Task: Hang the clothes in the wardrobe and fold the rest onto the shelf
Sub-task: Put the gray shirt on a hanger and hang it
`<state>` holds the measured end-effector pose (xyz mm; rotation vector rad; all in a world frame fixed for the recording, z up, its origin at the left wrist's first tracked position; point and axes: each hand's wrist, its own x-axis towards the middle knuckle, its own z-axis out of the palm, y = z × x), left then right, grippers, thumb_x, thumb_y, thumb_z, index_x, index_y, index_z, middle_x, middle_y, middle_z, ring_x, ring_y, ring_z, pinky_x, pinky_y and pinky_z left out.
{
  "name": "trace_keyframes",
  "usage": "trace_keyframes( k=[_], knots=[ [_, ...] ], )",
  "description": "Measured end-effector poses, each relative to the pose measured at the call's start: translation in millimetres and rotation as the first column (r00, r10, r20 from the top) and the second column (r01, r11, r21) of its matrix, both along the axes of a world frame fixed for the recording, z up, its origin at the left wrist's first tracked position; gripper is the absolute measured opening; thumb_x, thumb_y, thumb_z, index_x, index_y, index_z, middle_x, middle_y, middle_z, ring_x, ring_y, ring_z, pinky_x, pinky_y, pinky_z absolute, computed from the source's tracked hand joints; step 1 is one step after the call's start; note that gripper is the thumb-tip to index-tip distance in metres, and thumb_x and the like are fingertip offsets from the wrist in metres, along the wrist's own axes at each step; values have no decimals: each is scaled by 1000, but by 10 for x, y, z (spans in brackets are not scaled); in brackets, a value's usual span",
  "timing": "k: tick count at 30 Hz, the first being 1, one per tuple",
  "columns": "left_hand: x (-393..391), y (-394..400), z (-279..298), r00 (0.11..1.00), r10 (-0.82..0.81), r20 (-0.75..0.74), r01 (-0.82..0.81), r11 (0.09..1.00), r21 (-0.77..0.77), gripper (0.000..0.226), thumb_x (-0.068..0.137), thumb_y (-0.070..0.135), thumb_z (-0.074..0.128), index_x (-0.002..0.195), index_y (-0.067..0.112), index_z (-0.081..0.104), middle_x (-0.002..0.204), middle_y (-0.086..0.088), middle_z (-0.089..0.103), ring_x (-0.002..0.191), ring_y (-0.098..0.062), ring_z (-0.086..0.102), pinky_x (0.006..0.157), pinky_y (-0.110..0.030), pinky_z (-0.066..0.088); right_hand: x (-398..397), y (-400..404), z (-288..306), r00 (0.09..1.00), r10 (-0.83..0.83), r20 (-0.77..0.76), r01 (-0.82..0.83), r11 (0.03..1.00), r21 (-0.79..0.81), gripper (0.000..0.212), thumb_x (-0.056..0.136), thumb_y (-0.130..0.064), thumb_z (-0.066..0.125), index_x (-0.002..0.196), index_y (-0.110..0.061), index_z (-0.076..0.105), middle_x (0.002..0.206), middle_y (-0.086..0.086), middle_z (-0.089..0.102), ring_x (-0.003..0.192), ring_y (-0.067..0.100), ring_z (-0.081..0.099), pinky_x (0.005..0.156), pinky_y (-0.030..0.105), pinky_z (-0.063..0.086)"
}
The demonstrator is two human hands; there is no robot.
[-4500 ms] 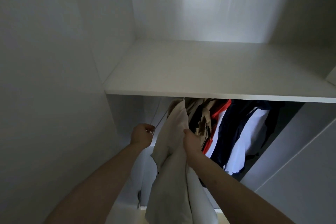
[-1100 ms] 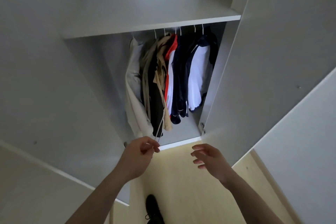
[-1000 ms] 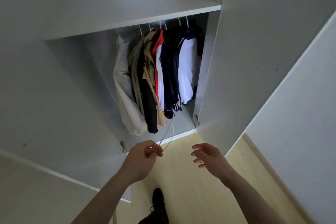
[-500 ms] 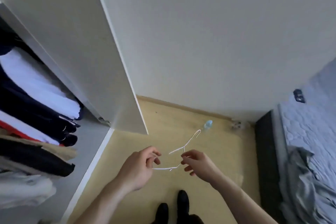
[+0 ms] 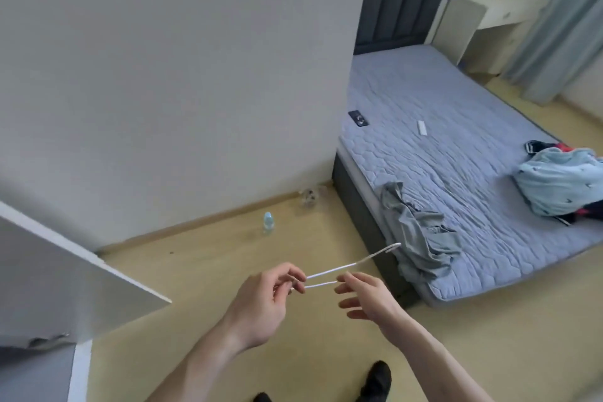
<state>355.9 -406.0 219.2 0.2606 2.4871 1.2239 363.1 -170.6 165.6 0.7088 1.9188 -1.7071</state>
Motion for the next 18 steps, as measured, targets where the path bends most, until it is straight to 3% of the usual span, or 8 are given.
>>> trace_keyframes(
  k=[7, 11, 14, 18],
  knots=[
    [-336, 1507, 78, 969, -245, -19, 245, 969, 0, 20, 104, 14, 52, 96, 31, 60, 98, 27, 73, 84, -16, 68, 80, -37, 55, -35, 1426, -66, 945, -326, -20, 321, 939, -125, 24, 102, -31, 61, 103, -10, 73, 94, 3, 77, 68, 18, 71, 60, 29, 58],
    [-444, 2305, -31, 943, -331, 37, 331, 944, 8, 20, 101, 11, 51, 96, 31, 53, 99, 27, 73, 96, -4, 68, 86, -31, 55, -128, 2192, -83, 901, -433, -30, 426, 895, -134, 16, 99, -22, 66, 97, -5, 69, 89, 9, 73, 64, 17, 66, 57, 27, 57],
    [-473, 2760, -169, 921, -373, 107, 375, 927, 6, 23, 100, 15, 54, 102, 38, 51, 101, 29, 72, 97, 0, 65, 85, -26, 53, -200, 2646, -98, 903, -426, -62, 421, 903, -81, 16, 100, -18, 65, 98, -3, 67, 86, 11, 71, 69, 20, 68, 61, 27, 59],
    [-604, 3146, -340, 920, -363, 149, 368, 930, -6, 24, 97, 26, 59, 111, 45, 53, 106, 30, 68, 103, 7, 62, 88, -17, 47, -281, 3179, -188, 903, -420, -91, 419, 907, -33, 13, 100, -16, 64, 94, -5, 67, 87, 10, 76, 67, 17, 69, 56, 23, 55]
  ],
)
